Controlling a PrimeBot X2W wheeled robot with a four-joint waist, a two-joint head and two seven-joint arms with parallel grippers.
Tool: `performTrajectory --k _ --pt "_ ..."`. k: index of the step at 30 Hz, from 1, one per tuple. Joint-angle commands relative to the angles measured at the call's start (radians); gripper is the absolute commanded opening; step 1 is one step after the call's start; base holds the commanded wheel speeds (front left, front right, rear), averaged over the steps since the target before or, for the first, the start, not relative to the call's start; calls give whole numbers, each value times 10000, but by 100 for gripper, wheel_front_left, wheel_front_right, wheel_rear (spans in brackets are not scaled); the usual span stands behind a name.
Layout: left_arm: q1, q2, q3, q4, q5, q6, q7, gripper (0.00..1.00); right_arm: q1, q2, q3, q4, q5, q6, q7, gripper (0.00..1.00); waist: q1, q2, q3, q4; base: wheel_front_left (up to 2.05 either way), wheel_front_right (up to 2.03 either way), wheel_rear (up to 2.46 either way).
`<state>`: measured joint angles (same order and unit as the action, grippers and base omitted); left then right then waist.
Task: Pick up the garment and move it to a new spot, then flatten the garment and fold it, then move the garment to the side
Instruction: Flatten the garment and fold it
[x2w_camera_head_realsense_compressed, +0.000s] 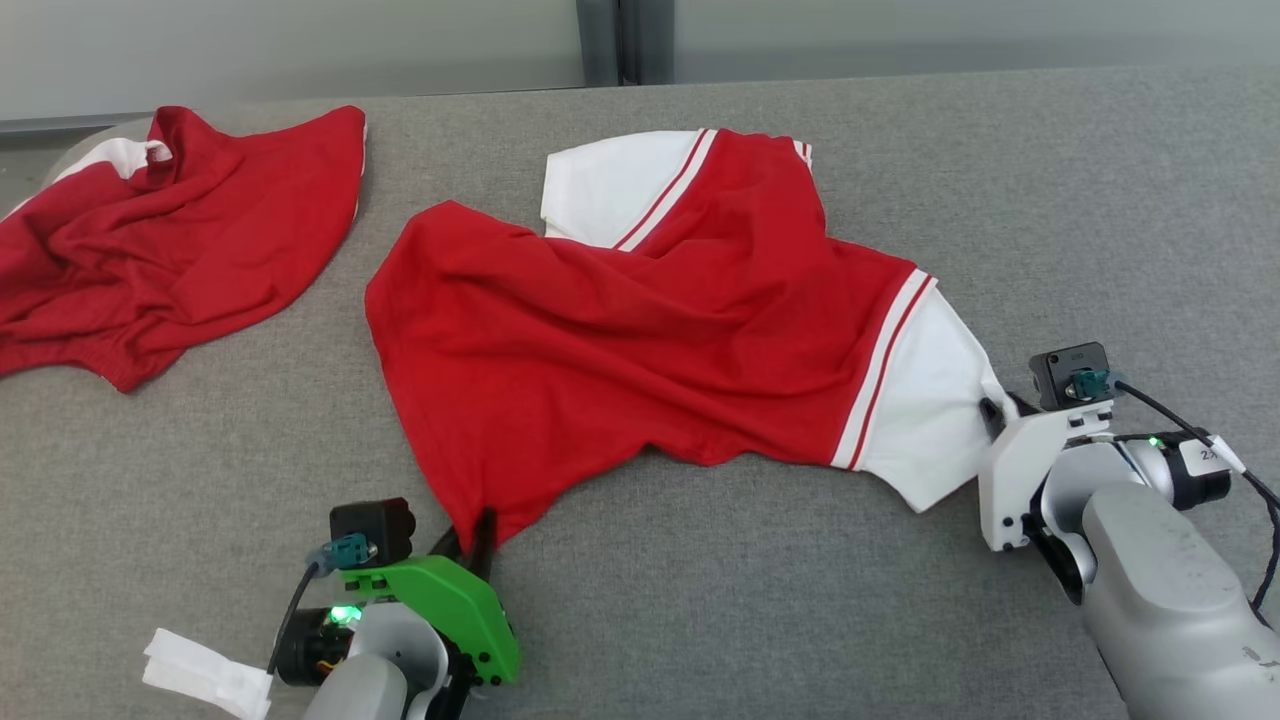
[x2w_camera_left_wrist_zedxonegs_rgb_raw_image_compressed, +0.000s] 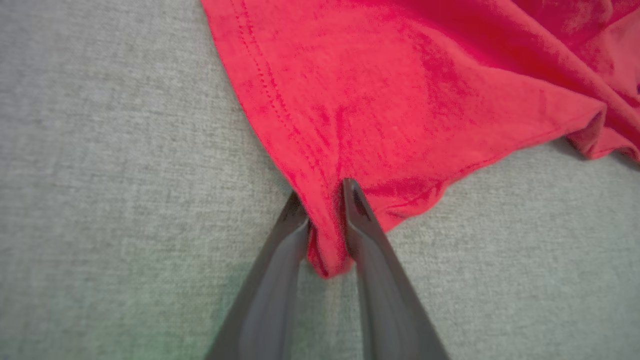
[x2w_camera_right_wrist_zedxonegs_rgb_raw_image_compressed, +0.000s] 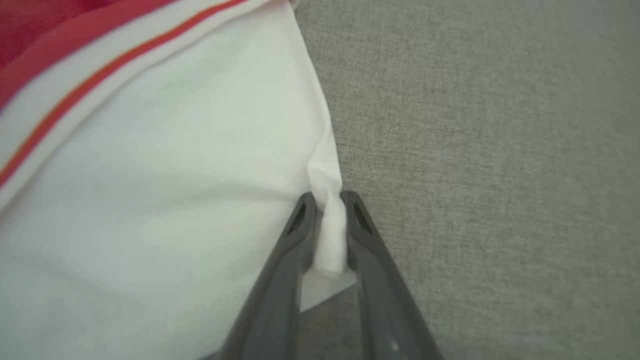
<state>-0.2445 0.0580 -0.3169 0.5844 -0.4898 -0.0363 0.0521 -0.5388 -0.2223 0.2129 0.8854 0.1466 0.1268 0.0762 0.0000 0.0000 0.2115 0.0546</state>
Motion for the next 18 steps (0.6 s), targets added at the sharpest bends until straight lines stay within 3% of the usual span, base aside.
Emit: performTrajectory --k 1,7,13,18 --pt "330 -133 -213 362 -151 -118 307 0 499 162 214 438 392 59 201 0 0 0 -135 -122 0 0 0" --pt "696 188 -21 -1302 -532 -436 187 0 838 -347 130 -1574 2609 39 -490 0 0 0 -593 -452 0 0 0" --pt "1539 1144 357 -5960 -888 -204 1255 0 2485 -1600 -478 -6816 5960 39 718 0 0 0 -753 -961 0 0 0" --pt "1465 2140 1008 -10335 -905 329 2662 0 3485 -2278 -2220 -10956 8133 40 2437 0 0 0 -345 -1494 0 0 0"
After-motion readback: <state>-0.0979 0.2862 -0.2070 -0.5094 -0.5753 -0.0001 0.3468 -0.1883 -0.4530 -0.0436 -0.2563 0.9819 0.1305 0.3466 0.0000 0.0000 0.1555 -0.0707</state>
